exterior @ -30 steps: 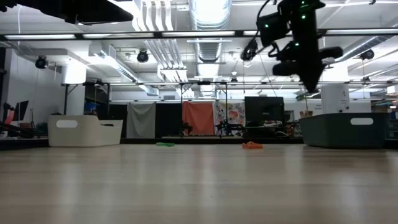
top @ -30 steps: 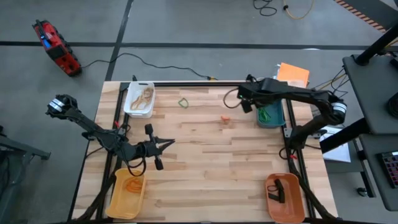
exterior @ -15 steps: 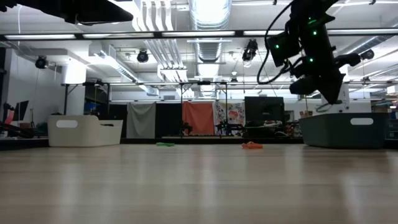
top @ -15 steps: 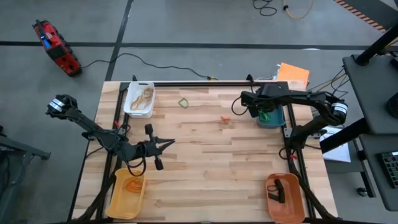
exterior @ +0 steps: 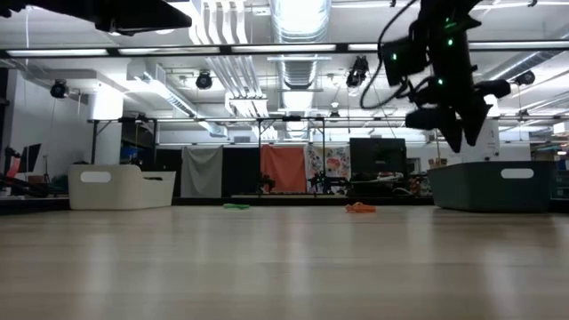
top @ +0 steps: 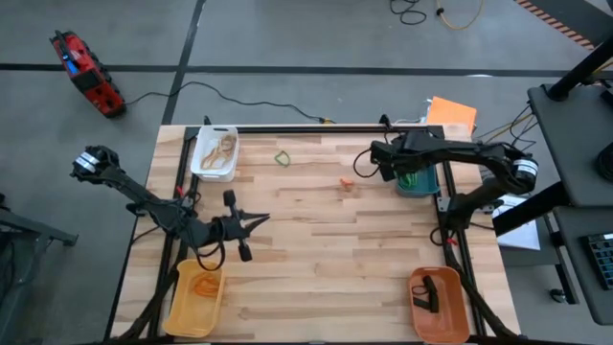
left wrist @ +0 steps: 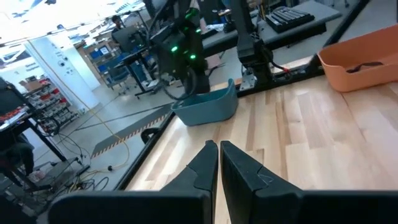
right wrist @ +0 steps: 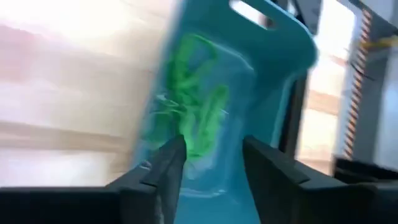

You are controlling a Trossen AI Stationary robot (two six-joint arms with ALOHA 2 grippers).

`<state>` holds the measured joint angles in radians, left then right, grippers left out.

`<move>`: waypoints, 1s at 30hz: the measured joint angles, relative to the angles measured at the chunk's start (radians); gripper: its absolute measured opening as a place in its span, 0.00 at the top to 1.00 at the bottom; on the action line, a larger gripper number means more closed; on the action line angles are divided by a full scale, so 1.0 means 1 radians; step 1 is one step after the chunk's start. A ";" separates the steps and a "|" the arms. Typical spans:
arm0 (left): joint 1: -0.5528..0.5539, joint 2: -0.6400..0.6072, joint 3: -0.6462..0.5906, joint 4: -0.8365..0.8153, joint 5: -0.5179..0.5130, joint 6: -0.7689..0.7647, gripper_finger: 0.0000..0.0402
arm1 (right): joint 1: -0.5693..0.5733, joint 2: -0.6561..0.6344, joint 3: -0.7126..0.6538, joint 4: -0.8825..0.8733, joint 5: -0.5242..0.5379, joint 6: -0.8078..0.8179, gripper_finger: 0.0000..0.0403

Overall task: Sort rubber bands into baskets
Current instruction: Put the green rubber band into the blue bin

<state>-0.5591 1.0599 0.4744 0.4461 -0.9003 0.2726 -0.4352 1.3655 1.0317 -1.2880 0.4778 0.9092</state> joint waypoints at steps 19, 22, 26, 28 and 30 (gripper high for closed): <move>0.270 0.247 0.246 -0.259 0.553 -0.112 1.00 | 0.708 -0.081 -0.026 0.591 0.098 -0.333 0.59; 0.345 0.344 0.323 -0.291 0.606 -0.094 1.00 | 0.766 -0.071 -0.027 0.593 0.105 -0.334 0.60; 0.440 0.467 0.403 -0.266 0.768 -0.006 1.00 | 0.820 -0.053 -0.030 0.582 0.139 -0.356 0.61; 0.487 0.515 0.426 -0.241 0.830 0.028 1.00 | 0.838 -0.047 -0.033 0.585 0.156 -0.378 0.62; 0.534 0.559 0.441 -0.196 0.855 0.051 1.00 | 0.854 -0.045 -0.041 0.581 0.158 -0.387 0.62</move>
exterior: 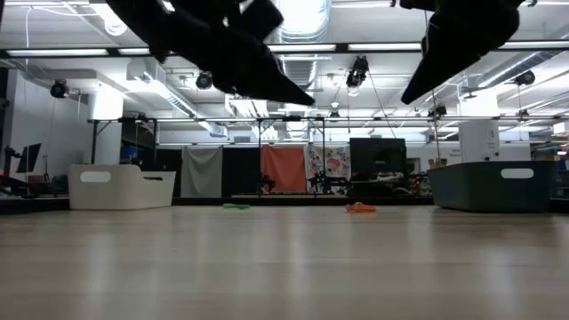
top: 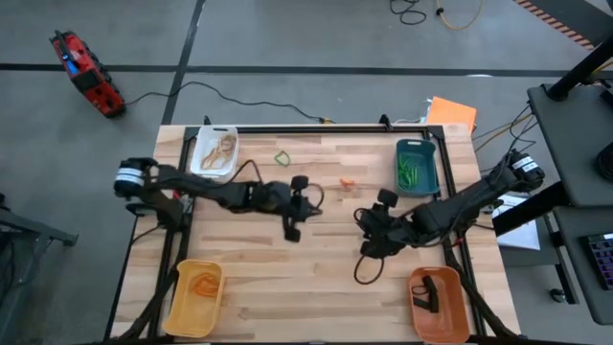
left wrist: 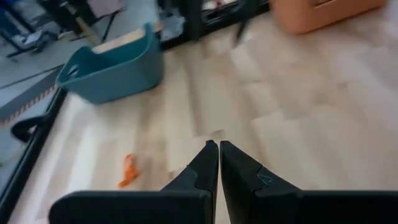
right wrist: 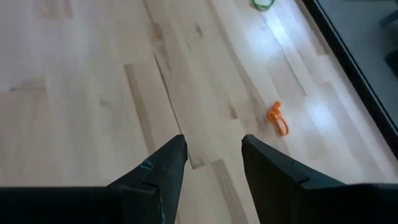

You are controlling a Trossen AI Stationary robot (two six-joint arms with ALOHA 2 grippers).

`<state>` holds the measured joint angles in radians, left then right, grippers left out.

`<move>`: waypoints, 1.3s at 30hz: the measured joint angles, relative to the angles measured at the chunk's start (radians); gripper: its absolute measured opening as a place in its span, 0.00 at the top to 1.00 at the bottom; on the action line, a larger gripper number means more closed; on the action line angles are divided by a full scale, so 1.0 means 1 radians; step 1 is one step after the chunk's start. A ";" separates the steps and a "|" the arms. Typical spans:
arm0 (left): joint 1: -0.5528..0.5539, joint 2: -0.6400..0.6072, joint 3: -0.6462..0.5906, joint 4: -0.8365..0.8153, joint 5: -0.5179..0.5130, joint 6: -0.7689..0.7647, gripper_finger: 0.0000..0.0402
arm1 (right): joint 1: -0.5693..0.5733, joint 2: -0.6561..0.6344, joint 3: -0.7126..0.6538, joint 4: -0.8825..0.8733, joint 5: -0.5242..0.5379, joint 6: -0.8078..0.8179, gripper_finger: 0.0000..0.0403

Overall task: Sort rubber bands into baskets
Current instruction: Put the green rubber band into the blue bin

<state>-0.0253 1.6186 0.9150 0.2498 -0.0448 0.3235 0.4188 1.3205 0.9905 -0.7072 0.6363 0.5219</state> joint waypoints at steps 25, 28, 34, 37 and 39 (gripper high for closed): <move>0.100 0.002 -0.061 -0.251 -0.282 -0.200 1.00 | 0.033 -0.023 -0.113 0.352 0.101 -0.054 0.66; 0.155 -0.031 -0.061 -0.280 -0.191 -0.203 1.00 | 0.033 -0.023 -0.113 0.361 0.101 -0.052 0.67; 0.263 -0.090 -0.059 -0.396 -0.001 -0.254 1.00 | 0.033 -0.023 -0.113 0.370 0.099 -0.052 0.69; 0.301 -0.096 -0.059 -0.419 -0.025 -0.306 1.00 | 0.033 -0.023 -0.113 0.374 0.099 -0.057 0.70; 0.321 -0.094 -0.059 -0.425 -0.026 -0.309 1.00 | 0.033 -0.023 -0.113 0.376 0.099 -0.069 0.70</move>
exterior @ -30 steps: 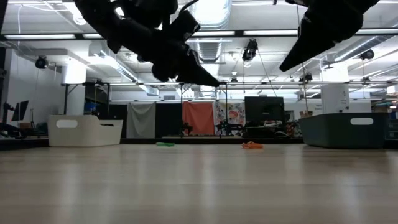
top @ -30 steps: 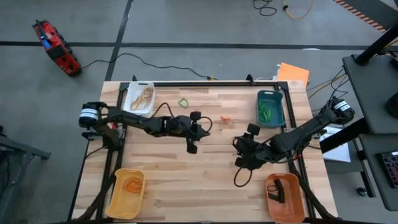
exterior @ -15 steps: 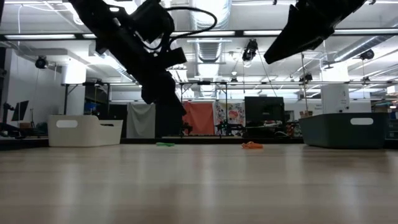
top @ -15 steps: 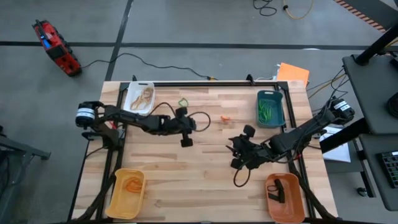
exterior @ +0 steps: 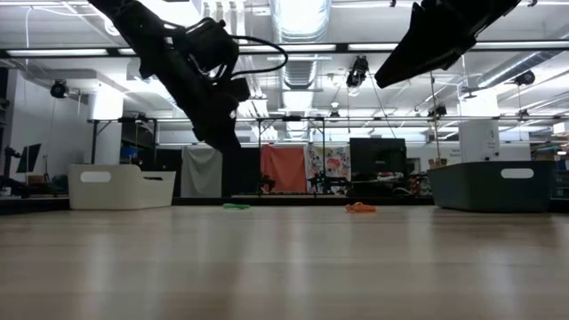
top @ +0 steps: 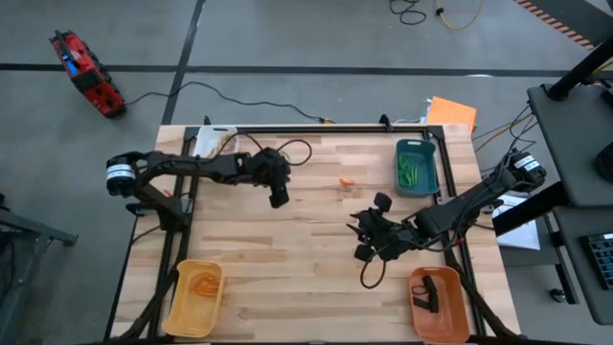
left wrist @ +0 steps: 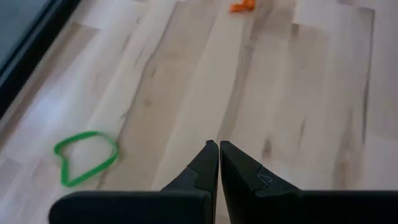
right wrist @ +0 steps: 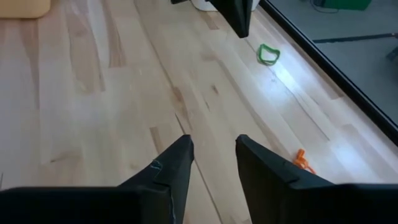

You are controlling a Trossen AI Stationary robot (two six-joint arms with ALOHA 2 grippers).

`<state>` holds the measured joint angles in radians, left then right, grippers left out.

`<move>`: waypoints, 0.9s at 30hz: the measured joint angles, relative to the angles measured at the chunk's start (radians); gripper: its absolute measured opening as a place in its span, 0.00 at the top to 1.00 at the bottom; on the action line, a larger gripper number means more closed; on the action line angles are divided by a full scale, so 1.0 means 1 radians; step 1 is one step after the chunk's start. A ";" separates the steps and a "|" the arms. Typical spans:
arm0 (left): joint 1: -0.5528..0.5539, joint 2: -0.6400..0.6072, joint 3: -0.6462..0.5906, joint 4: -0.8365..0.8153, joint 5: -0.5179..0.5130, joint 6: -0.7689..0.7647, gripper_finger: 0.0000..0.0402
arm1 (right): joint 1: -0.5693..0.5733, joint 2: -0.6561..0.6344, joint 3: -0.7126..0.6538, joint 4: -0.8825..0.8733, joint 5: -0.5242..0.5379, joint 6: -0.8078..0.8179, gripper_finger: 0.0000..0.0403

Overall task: Sort rubber bands into baskets
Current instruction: Put the green rubber band into the blue bin

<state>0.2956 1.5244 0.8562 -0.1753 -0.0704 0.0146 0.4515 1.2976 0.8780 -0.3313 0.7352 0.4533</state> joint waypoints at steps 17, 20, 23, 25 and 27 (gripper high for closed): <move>-0.126 -0.137 0.065 -0.440 0.139 -0.038 1.00 | 0.000 0.000 -0.002 -0.008 0.007 -0.030 0.81; -0.186 -0.185 0.091 -0.517 0.138 -0.034 1.00 | 0.000 0.000 -0.008 -0.009 0.005 -0.035 0.83; -0.221 -0.234 0.099 -0.523 0.138 -0.036 1.00 | 0.000 0.000 -0.009 -0.008 0.002 -0.036 0.86; -0.225 -0.255 0.099 -0.520 0.138 -0.044 1.00 | 0.000 0.000 -0.010 -0.008 0.001 -0.038 0.87; -0.225 -0.269 0.099 -0.522 0.134 -0.052 1.00 | 0.000 0.000 -0.010 -0.008 0.001 -0.041 0.88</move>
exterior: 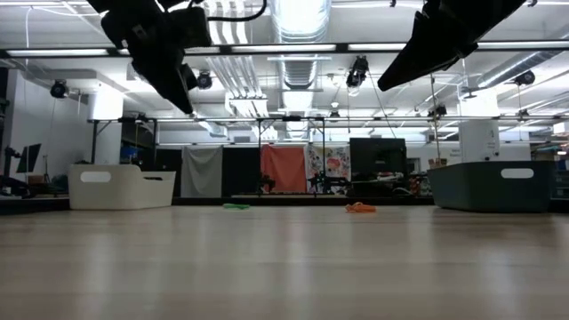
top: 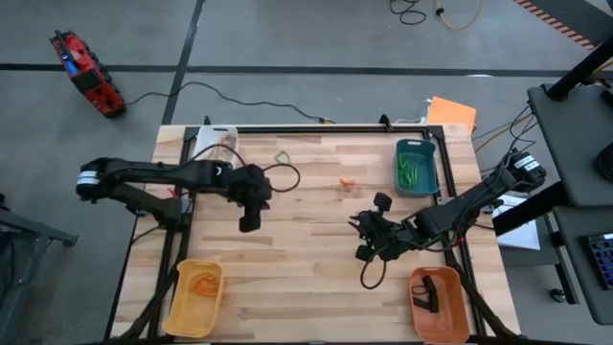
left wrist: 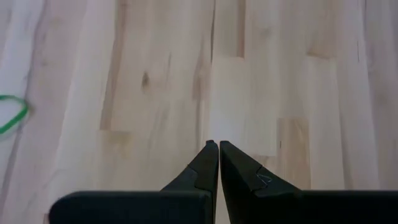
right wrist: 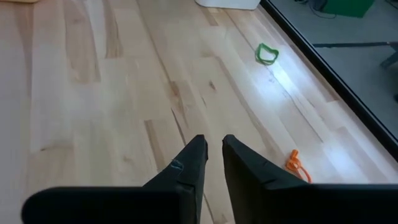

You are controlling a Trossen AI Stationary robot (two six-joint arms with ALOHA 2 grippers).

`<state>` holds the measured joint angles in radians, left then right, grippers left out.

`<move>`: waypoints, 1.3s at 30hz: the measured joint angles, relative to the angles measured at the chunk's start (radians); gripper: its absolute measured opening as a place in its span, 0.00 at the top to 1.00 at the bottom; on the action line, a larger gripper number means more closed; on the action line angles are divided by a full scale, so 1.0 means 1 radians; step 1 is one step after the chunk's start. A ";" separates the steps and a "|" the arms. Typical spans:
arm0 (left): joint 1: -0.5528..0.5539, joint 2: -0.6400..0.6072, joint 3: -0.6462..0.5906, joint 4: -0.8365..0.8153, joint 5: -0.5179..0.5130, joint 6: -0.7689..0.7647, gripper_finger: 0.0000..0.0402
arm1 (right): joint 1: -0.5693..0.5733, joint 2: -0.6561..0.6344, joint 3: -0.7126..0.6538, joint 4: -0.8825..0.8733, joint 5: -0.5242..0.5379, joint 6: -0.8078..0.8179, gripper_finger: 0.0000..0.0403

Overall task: Sort rubber bands into baskets
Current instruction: Put the green rubber band into the blue bin

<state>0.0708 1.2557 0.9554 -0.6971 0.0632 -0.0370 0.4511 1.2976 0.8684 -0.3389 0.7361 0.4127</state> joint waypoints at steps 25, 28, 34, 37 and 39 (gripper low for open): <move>0.041 0.094 -0.004 0.201 -0.310 0.277 1.00 | 0.000 0.000 -0.001 0.008 -0.002 0.005 0.89; 0.109 0.153 -0.004 0.248 -0.308 0.382 1.00 | 0.000 0.000 -0.001 0.008 -0.002 0.004 0.89; 0.269 0.255 -0.004 0.283 -0.236 0.465 1.00 | 0.000 0.000 -0.001 0.008 -0.002 0.004 0.89; 0.317 0.305 -0.004 0.316 -0.222 0.465 1.00 | 0.000 0.000 -0.001 0.007 -0.002 -0.004 0.89; 0.338 0.337 -0.004 0.341 -0.222 0.457 1.00 | 0.000 0.000 -0.001 0.008 -0.002 -0.014 0.89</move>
<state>0.4092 1.5927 0.9512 -0.3563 -0.1585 0.4202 0.4515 1.2976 0.8673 -0.3314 0.7345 0.3991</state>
